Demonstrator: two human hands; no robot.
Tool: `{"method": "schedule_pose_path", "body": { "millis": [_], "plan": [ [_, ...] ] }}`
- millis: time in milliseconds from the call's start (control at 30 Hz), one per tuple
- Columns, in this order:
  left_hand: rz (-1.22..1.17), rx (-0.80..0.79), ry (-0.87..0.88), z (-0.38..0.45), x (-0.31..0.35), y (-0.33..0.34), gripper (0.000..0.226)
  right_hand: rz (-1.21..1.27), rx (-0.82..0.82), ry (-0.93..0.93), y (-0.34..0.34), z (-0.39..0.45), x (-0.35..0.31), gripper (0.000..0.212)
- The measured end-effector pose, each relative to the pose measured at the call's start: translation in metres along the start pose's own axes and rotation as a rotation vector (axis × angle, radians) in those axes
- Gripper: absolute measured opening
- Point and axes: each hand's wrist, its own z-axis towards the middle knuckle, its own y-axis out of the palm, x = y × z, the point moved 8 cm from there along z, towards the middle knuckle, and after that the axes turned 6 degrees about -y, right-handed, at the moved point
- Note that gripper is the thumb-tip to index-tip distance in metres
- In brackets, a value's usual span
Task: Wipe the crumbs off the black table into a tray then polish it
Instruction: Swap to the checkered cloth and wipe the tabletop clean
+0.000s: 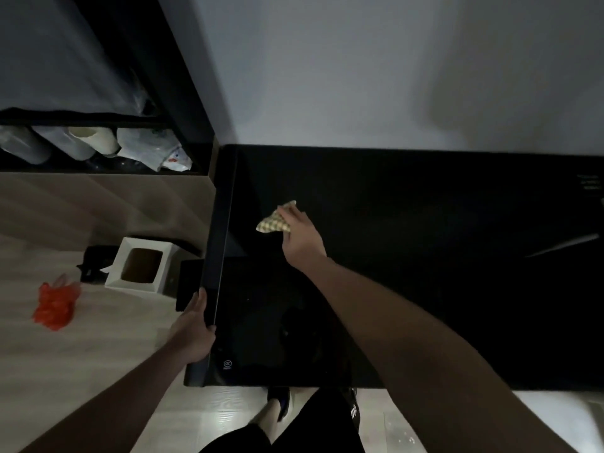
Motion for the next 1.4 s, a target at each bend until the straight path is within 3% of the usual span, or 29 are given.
{"method": "schedule_pose_path", "body": {
  "millis": [133, 233, 300, 467, 533, 667, 733, 900, 1033, 1133, 1233, 1333, 1400],
  "plan": [
    [0.04, 0.068, 0.048, 0.004, -0.007, -0.001, 0.09, -0.281, -0.239, -0.11, 0.063, 0.024, -0.004, 0.073],
    [0.055, 0.075, 0.054, 0.005, -0.009, -0.004, 0.091, -0.391, -0.302, -0.195, 0.099, -0.009, -0.014, 0.084],
    [0.059, 0.065, 0.051, 0.004, -0.009, -0.006, 0.092, -0.363, -0.298, -0.256, 0.113, -0.047, -0.025, 0.085],
    [0.025, 0.014, 0.083, 0.002, -0.004, -0.008, 0.093, -0.207, -0.176, -0.418, 0.119, -0.165, -0.037, 0.051],
    [0.011, 0.009, 0.083, 0.006, -0.002, -0.01, 0.094, -0.16, -0.236, -0.47, 0.125, -0.21, -0.035, 0.048],
    [0.019, -0.076, 0.039, 0.025, 0.014, -0.012, 0.108, 0.056, -0.377, -0.355, 0.112, -0.249, -0.033, 0.037],
    [0.025, -0.121, -0.021, 0.033, 0.03, -0.011, 0.12, 0.111, -0.297, -0.226, 0.079, -0.227, -0.028, 0.037],
    [0.023, -0.179, -0.177, 0.04, 0.046, 0.001, 0.148, 0.112, 0.135, -0.122, -0.017, -0.109, 0.004, 0.032],
    [0.02, -0.176, -0.212, 0.05, 0.04, 0.007, 0.153, 0.004, 0.24, -0.007, -0.06, 0.002, 0.037, 0.035],
    [0.011, -0.179, -0.181, 0.056, 0.038, 0.011, 0.151, -0.097, 0.186, -0.007, -0.07, 0.067, 0.042, 0.038],
    [0.019, -0.182, -0.147, 0.06, 0.035, 0.015, 0.15, -0.273, -0.014, -0.077, -0.046, 0.105, 0.042, 0.044],
    [0.015, -0.184, -0.136, 0.063, 0.035, 0.016, 0.15, -0.382, -0.07, -0.155, -0.011, 0.093, 0.044, 0.051],
    [0.009, -0.177, -0.144, 0.06, 0.035, 0.014, 0.15, -0.324, -0.043, -0.213, 0.006, 0.053, 0.035, 0.051]
  ]
}}
